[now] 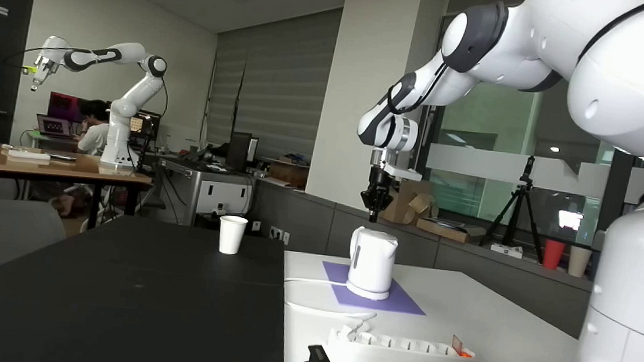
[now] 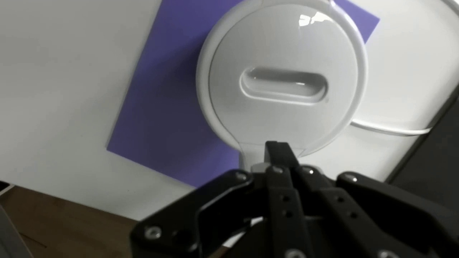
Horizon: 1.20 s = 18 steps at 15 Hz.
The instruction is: Press the switch on the electric kettle
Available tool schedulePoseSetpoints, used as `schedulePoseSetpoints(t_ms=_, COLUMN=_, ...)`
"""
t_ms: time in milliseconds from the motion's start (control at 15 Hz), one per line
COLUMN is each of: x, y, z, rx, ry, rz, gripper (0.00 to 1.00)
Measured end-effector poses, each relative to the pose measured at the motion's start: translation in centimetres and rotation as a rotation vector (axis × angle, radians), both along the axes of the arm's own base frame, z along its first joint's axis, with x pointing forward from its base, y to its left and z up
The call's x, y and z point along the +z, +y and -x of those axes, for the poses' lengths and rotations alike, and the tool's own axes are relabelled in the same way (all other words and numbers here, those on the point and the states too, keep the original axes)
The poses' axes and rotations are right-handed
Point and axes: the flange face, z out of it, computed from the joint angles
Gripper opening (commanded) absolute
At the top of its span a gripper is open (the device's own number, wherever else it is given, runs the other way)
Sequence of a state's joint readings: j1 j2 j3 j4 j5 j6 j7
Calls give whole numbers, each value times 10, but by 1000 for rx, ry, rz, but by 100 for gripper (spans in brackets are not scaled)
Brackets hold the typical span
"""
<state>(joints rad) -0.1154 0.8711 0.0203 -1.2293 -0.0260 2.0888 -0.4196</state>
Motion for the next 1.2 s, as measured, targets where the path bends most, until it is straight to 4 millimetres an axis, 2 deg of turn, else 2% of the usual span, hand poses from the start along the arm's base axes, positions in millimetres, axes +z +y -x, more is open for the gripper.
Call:
schedulePoseSetpoints(t_ms=533, x=-25, y=15, z=-18, rx=45, ry=-161, rz=20, gripper=0)
schedulePoseSetpoints(t_ms=1200, x=-25, y=31, z=-25, rx=80, ry=-233, rz=36, gripper=0)
